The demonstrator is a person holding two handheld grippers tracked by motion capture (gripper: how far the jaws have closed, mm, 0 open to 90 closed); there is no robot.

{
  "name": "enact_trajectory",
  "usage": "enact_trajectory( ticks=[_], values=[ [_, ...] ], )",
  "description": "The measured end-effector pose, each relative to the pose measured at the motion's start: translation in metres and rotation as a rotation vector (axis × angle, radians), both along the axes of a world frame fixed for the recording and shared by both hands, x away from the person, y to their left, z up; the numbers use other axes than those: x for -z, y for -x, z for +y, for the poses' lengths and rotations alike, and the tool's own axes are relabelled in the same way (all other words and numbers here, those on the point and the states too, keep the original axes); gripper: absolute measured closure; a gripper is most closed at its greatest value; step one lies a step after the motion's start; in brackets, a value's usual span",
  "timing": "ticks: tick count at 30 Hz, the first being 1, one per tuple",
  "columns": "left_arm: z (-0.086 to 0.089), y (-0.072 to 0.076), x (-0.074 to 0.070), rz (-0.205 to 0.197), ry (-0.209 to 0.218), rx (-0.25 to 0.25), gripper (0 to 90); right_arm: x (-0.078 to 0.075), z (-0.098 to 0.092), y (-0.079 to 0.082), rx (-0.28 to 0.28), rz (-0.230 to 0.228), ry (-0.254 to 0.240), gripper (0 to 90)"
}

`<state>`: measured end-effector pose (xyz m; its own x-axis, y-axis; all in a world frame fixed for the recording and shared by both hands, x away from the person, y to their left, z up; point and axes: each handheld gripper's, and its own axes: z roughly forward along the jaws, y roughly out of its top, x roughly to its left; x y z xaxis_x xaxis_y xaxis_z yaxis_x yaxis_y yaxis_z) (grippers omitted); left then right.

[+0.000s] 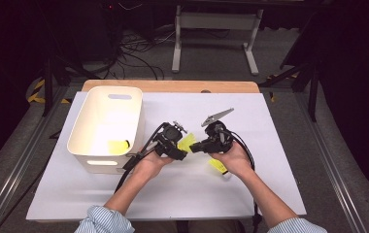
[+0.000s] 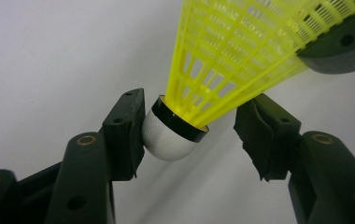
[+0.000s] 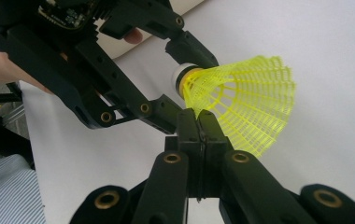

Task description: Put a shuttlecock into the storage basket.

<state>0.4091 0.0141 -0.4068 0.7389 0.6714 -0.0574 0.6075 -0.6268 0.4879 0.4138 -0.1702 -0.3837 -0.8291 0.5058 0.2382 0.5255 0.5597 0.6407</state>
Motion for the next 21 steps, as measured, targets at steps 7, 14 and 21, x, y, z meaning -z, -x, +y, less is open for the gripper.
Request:
enact_trajectory(
  ticks=[7, 14, 21],
  values=[
    [-0.0001, 0.001, -0.001, -0.012, -0.009, 0.001, 55.5, -0.0018, -0.002, -0.0002, 0.016, -0.019, 0.0, 90.0],
    [-0.0017, 0.0014, -0.0008, -0.002, -0.023, -0.01, 61.5, -0.0016, -0.003, -0.0016, 0.042, -0.032, -0.001, 90.0],
    [-0.0009, 0.0041, -0.0024, -0.018, -0.017, 0.0, 63.1, -0.0034, -0.005, -0.0017, 0.054, -0.04, -0.003, 90.0]
  ],
)
